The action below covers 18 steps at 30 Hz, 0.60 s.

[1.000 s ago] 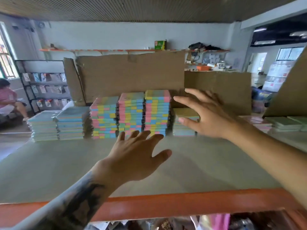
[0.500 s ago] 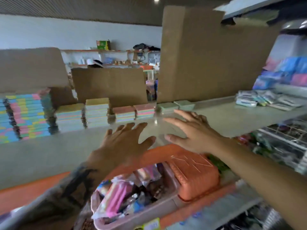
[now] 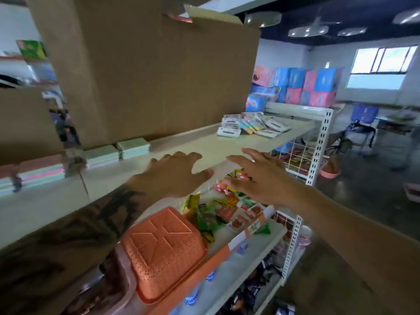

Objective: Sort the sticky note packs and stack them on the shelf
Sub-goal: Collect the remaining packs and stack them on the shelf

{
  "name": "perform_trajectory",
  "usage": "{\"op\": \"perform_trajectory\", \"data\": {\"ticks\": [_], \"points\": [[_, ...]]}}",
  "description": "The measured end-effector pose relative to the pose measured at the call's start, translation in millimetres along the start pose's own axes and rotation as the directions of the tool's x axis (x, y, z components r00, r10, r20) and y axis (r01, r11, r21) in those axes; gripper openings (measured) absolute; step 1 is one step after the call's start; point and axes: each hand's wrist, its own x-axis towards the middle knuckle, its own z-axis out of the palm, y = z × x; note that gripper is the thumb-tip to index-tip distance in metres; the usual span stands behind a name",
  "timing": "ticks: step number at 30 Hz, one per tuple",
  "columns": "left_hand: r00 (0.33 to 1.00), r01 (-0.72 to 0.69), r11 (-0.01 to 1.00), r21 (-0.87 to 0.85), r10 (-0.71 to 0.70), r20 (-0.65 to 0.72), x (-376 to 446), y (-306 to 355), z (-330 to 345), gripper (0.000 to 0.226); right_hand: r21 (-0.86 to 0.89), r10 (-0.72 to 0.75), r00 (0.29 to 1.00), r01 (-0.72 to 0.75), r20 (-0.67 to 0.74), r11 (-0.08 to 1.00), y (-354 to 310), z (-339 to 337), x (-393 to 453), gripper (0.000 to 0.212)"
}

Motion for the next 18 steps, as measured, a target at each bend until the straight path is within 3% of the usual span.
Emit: {"op": "perform_trajectory", "data": {"ticks": [8, 13, 18], "points": [[0.999, -0.043, 0.998, -0.036, 0.043, 0.012, 156, 44, 15, 0.079, 0.018, 0.073, 0.995, -0.072, -0.071, 0.997, 111, -12, 65, 0.066], [0.997, -0.032, 0.997, -0.066, 0.028, -0.067, 249, 61, 20, 0.085, 0.024, 0.079, 0.994, -0.078, -0.081, 0.997, 171, -24, 146, 0.061], [0.986, -0.054, 0.994, -0.097, 0.038, -0.161, 304, 69, 43, 0.103, -0.036, 0.045, 0.998, -0.046, -0.036, 0.998, 200, -27, 205, 0.069]]}}
